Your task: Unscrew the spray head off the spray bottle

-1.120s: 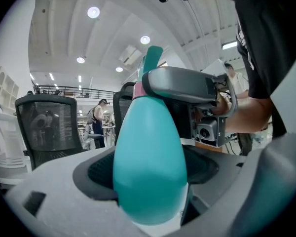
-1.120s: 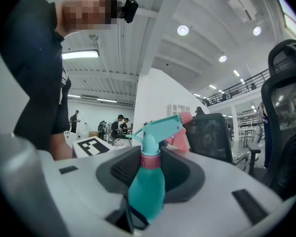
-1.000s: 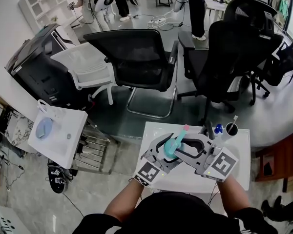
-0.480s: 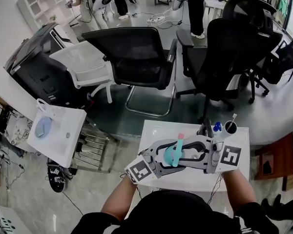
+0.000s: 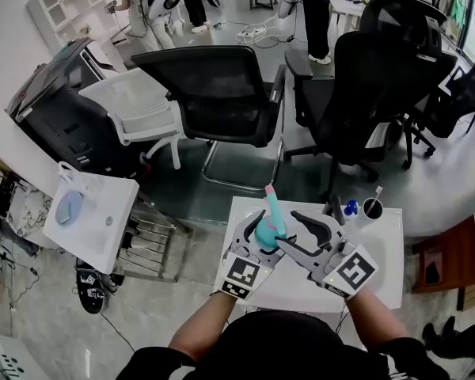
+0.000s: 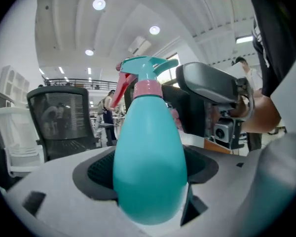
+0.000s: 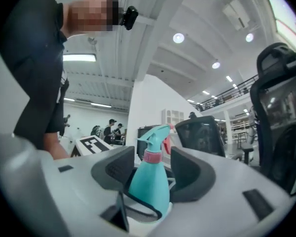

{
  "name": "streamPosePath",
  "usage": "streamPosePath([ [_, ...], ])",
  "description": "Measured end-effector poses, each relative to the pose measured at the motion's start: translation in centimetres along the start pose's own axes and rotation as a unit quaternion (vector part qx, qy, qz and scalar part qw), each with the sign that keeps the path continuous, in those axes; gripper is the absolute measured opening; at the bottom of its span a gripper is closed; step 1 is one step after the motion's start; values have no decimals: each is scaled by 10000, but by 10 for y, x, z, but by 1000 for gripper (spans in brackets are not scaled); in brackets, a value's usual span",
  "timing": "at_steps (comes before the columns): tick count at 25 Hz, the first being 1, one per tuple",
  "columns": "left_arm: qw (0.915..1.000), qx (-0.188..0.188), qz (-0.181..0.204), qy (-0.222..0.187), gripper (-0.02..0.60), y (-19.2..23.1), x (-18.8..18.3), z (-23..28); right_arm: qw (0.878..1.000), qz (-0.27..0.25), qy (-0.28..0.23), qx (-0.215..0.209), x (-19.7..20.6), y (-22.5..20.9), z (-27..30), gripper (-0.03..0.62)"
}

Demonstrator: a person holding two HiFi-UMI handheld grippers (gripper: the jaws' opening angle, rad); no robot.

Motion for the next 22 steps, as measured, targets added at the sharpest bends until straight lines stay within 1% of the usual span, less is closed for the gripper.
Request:
streamPosePath([
  [3, 9991, -376, -170, -23, 403, 2, -1, -1, 9988, 376, 69, 320, 5, -2, 4, 219],
  [6, 9977, -636, -252, -32, 405, 0, -3, 0, 9974, 540, 216, 429, 8, 0, 10, 215],
  [8, 9971, -715, -251, -19, 405, -4, -4, 2, 9968, 588, 276, 470, 8, 1, 14, 212],
  [12, 9973, -708, -192, 4, 405, -11, -5, 5, 9961, 632, 289, 536, 6, 3, 18, 204],
  [16, 9977, -670, -132, 35, 405, -13, -4, 4, 9953, 659, 203, 682, 2, 1, 15, 144],
  [19, 9979, -614, -187, 76, 405, -15, 2, 6, 9955, 610, 227, 693, 1, 1, 16, 141],
  [22, 9983, -566, -130, 42, 405, -14, -2, 4, 9963, 471, 228, 678, -1, 2, 15, 138],
])
Point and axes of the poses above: the fingertips, and each gripper's own axes: z forward along the fingers, y to its left, x out of its underside, the point moved 6 cm from there along -z, backward along the fingers, and after that the axes turned 12 degrees about y, right-handed, at the moved point
